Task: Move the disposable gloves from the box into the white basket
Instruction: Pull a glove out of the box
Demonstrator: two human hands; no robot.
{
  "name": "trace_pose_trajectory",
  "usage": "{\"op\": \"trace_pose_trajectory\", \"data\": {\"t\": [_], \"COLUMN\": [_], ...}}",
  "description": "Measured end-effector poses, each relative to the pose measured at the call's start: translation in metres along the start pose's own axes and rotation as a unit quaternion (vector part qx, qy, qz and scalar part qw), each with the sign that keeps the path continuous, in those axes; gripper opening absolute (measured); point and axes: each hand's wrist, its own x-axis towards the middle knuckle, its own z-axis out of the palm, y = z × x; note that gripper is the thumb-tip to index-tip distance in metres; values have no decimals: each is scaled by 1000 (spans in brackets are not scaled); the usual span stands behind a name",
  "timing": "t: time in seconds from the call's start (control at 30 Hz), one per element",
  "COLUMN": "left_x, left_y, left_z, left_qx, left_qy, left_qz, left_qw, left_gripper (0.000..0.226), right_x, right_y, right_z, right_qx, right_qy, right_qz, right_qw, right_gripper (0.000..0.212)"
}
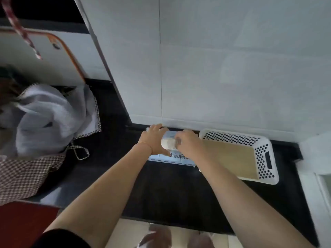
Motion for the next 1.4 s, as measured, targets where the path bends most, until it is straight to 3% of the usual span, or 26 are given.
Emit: {"op": "trace_pose_trajectory", "data": {"t": [0.13,0.33,0.57,0.7,0.83,0.93,1.0,1.17,1.33,1.4], "left_x": [8,13,12,12,10,9,5,-9,-6,-4], "left_y": [-11,-18,-22,-25,-20,-7,-1,-4,-6,-4], "left_z": [10,23,28,28,21,15,16,29,29,20], "left_qx": [-1,7,-30,-75,-132,-179,-152,-150,-210,-272], "left_qy": [-36,-26,-15,-22,-26,-16,-22,6,-7,5], "left_qz": [-3,4,-2,0,-11,-3,10,-6,-13,-11], "left_qw": [999,1000,999,997,991,984,988,989,978,962], "left_gripper": [105,96,100,107,101,73,55,86,88,72], "right_x": [5,6,3,3,-3,-2,-1,-2,-4,-1], "right_y": [-14,-16,-28,-32,-25,-27,-33,-47,-38,-34], "right_z": [12,16,-27,-53,-57,-57,-58,-74,-67,-61], "right_qx": [-9,-7,260,255,250,244,257,279,289,274], "right_qy": [-25,22,121,143,137,116,110,180,227,199], "right_qz": [19,16,80,44,62,75,72,44,75,87], "right_qw": [999,1000,955,955,957,960,957,942,927,937], "right_gripper": [25,6,12,12,8,5,4,4,4,4]}}
